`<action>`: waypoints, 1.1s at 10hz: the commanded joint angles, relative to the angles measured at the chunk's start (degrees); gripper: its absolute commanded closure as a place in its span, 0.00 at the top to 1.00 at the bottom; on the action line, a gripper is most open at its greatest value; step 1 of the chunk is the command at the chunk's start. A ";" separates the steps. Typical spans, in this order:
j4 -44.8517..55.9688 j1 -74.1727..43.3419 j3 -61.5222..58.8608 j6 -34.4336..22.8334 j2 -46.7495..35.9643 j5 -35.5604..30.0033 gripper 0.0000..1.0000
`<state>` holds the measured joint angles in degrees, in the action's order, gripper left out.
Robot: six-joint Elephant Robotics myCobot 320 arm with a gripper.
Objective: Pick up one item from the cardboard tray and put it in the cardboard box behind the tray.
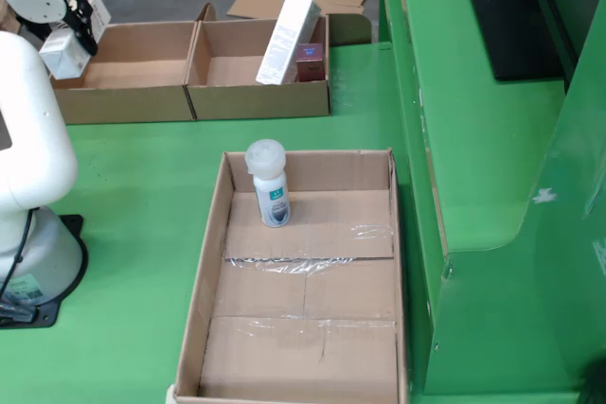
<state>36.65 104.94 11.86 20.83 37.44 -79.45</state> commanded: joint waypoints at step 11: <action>-15.23 -3.92 9.48 -1.27 13.55 -2.44 0.00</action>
<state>21.44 101.42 22.67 19.86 51.06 -81.03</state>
